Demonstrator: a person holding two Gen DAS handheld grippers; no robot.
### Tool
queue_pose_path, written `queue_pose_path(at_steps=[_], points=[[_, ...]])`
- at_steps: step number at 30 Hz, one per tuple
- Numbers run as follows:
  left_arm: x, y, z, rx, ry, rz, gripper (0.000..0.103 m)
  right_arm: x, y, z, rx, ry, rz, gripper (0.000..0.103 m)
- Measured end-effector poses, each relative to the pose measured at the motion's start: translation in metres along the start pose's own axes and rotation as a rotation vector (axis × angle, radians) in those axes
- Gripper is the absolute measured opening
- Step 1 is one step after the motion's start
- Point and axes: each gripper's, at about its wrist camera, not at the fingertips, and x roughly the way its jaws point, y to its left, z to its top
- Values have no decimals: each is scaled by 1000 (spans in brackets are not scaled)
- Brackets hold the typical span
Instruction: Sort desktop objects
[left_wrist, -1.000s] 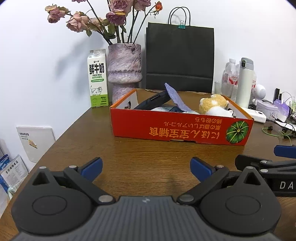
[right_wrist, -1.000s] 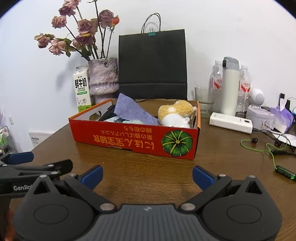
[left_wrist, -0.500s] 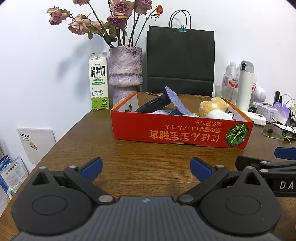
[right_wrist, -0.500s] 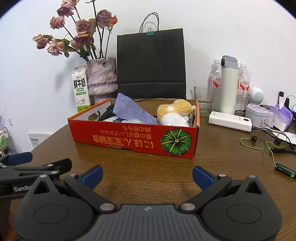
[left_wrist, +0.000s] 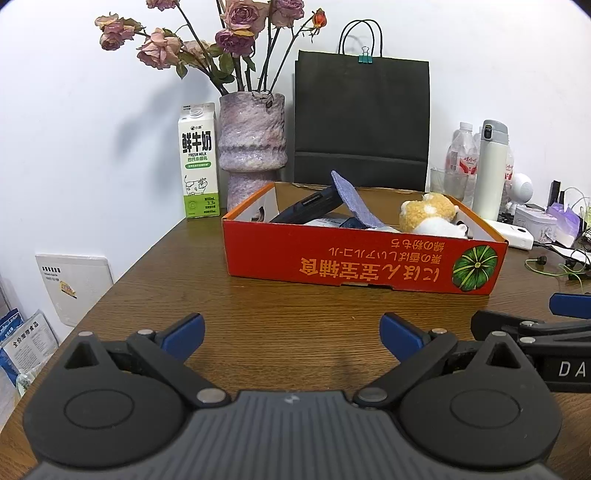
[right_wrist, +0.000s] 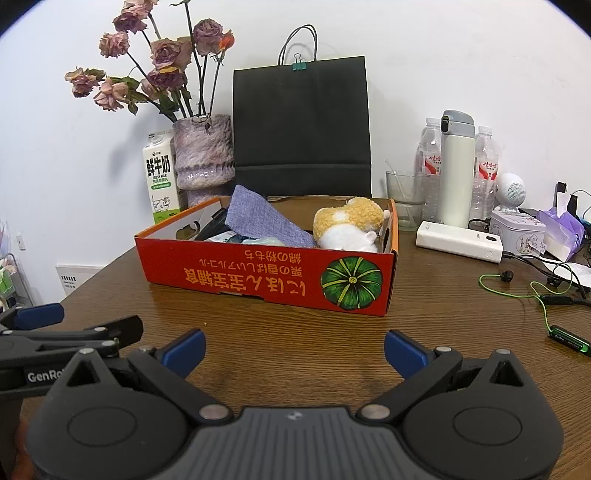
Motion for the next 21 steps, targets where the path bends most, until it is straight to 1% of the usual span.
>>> queue_pose_path(at_steps=[21], points=[[1, 1, 0, 3, 3, 2, 103, 1, -1, -2, 2, 3, 0, 103]])
